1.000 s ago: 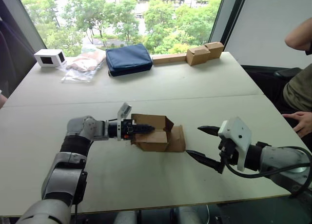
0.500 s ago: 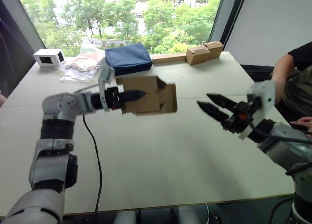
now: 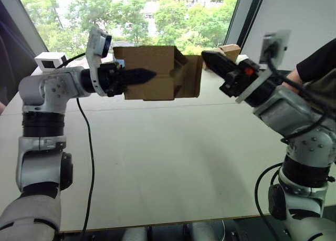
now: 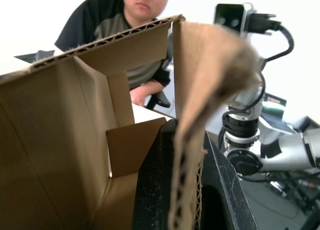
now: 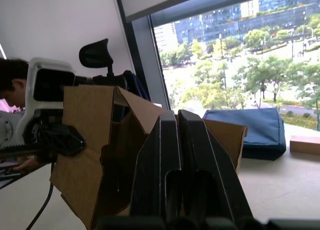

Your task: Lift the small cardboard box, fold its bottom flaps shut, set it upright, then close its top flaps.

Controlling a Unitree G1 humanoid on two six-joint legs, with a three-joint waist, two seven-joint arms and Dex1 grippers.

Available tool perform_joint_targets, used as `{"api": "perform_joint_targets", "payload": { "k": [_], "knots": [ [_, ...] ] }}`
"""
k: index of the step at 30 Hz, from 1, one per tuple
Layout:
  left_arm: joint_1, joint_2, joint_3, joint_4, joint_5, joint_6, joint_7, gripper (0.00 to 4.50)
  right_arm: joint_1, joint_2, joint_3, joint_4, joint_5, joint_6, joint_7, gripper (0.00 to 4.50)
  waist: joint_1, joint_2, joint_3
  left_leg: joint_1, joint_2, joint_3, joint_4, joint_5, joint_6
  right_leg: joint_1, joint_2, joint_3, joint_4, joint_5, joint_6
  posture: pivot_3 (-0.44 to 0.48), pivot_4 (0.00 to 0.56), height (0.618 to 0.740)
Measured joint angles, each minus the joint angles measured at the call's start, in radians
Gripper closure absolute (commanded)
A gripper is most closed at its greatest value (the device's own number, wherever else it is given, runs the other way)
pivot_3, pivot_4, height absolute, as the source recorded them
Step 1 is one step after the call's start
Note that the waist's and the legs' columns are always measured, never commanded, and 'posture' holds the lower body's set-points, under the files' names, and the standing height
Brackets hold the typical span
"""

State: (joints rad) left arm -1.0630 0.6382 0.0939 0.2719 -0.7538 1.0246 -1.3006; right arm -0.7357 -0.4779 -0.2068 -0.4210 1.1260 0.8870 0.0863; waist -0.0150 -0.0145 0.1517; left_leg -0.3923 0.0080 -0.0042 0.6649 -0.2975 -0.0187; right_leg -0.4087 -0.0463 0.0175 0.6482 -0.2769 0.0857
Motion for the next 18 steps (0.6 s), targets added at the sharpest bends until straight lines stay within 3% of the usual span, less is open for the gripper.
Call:
{"api": "perform_joint_targets", "payload": {
  "k": [18],
  "knots": [
    [0.034, -0.015, 0.000, -0.062, -0.046, 0.023, 0.032, 4.50, 0.004, 0.028, 0.083, -0.022, 0.010, 0.002, 0.092, 4.44, 0.001, 0.000, 0.000, 0.000, 0.001, 0.000, 0.000, 0.000, 0.000, 0.000, 0.000, 0.000, 0.000, 0.000, 0.000, 0.000, 0.150, 0.740]
  ]
}}
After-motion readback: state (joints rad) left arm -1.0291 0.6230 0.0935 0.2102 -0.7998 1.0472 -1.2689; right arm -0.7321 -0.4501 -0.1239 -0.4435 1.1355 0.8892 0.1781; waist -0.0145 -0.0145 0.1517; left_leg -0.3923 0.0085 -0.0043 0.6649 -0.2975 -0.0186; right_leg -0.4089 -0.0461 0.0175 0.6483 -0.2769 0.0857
